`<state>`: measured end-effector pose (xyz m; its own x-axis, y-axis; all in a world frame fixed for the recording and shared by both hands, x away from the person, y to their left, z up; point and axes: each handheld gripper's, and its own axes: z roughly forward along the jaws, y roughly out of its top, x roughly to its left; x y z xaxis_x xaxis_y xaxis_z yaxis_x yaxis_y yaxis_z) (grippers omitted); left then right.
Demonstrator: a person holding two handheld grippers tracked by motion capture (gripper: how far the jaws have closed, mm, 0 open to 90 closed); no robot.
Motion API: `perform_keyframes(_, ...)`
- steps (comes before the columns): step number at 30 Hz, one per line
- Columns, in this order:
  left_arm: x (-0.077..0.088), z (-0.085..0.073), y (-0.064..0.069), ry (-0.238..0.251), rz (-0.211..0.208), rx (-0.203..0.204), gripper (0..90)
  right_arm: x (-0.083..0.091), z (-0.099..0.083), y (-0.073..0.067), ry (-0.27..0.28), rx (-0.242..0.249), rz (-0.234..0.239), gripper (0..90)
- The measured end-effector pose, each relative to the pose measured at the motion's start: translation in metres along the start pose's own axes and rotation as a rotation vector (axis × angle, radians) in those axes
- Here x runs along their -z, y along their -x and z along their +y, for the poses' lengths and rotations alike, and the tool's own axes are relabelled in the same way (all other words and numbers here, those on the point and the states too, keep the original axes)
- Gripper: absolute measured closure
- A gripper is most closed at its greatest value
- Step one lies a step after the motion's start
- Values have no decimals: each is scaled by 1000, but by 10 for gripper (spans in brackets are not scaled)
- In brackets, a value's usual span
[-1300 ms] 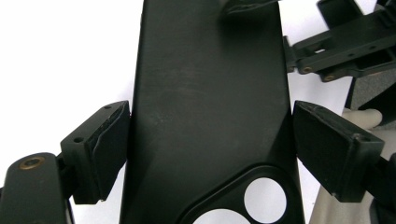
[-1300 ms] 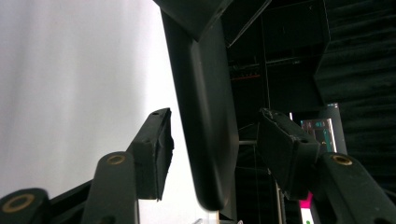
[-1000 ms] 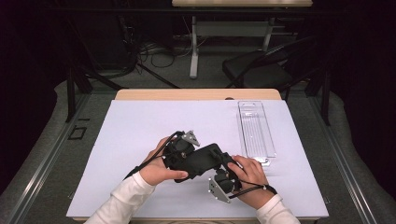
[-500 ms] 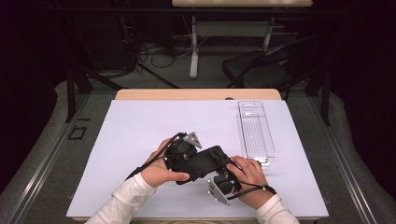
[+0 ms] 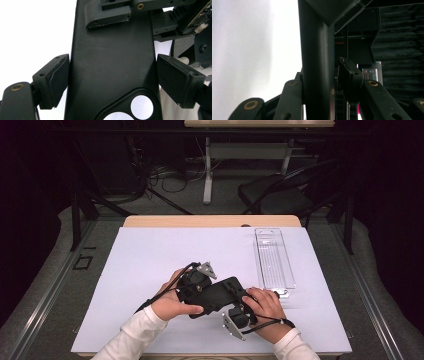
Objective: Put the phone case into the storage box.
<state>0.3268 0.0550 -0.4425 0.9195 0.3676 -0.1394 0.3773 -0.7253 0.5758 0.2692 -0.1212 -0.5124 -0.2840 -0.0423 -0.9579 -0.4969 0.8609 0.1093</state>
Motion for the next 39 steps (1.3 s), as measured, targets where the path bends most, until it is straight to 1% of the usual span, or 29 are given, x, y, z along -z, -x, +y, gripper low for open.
perform_keyframes(1,0,0,0,0,0,0,147,0,0,-1,0,-8,-2,667)
perform_keyframes(8,-1,0,0,-2,-2,6,147,0,1,-2,8,12,-2,721)
perform_keyframes(18,-1,0,-2,2,-15,15,146,0,1,-3,4,31,-16,758)
perform_keyframes(23,-1,-1,-3,3,-28,28,146,0,0,-4,10,26,-27,775)
perform_keyframes(26,-1,-1,-4,7,-32,37,146,0,0,-4,9,41,-27,786)
perform_keyframes(27,-1,-1,-4,2,-32,34,146,0,0,-4,5,41,-26,788)
perform_keyframes(30,-2,-1,-4,4,-38,45,146,-1,0,-4,10,48,-29,795)
perform_keyframes(39,-2,-1,-6,10,-53,60,146,0,-1,-5,9,49,-43,824)
